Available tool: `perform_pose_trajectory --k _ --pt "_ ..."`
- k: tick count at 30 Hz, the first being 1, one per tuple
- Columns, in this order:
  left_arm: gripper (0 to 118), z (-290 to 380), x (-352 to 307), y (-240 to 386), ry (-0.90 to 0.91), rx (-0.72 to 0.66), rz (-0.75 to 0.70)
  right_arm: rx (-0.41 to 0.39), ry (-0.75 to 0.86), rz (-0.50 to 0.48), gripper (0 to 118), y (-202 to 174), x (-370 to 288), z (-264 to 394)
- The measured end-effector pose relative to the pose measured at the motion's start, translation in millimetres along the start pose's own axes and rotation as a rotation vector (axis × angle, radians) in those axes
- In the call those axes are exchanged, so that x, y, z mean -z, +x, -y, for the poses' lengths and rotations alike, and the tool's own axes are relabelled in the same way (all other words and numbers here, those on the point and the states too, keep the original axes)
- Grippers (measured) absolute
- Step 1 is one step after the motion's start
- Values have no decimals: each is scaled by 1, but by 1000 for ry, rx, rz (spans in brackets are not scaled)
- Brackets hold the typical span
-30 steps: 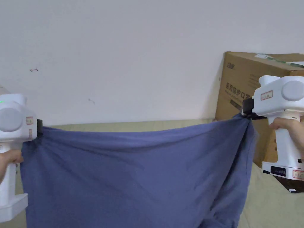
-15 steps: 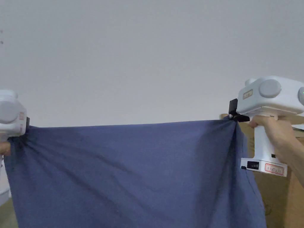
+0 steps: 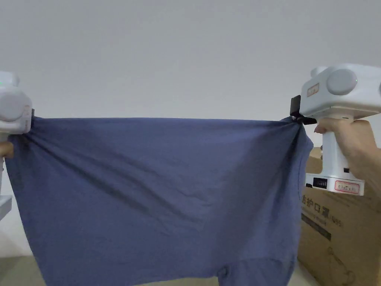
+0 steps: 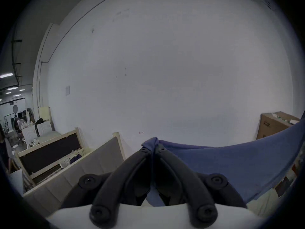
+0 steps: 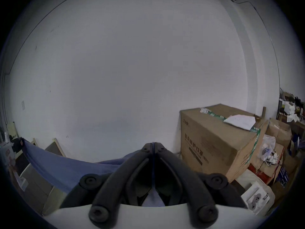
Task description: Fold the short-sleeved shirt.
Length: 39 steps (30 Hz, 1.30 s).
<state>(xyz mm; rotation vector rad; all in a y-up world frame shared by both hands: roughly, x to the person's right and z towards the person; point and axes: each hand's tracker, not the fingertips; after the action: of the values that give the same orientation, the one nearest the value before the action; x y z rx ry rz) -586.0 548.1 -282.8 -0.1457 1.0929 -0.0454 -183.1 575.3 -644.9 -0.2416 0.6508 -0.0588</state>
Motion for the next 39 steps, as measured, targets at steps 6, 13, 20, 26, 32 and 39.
perform_pose_trajectory --k 6,13,20,26,32,39 --pt "3 123 46 33 -118 58 -35 -7 -229 33 0 2 79 108" --pt "3 319 109 76 -425 59 -5 -92 -561 90 0 4 181 294" --pt "3 460 133 78 -675 121 -16 -107 -774 108 0 30 231 426" --pt "3 477 106 62 -685 144 12 -23 -783 93 0 53 189 442" --pt "3 461 30 30 -677 102 46 -38 -759 78 0 57 90 439" --pt "3 469 -105 -22 -681 141 76 -23 -765 58 0 70 -66 459"
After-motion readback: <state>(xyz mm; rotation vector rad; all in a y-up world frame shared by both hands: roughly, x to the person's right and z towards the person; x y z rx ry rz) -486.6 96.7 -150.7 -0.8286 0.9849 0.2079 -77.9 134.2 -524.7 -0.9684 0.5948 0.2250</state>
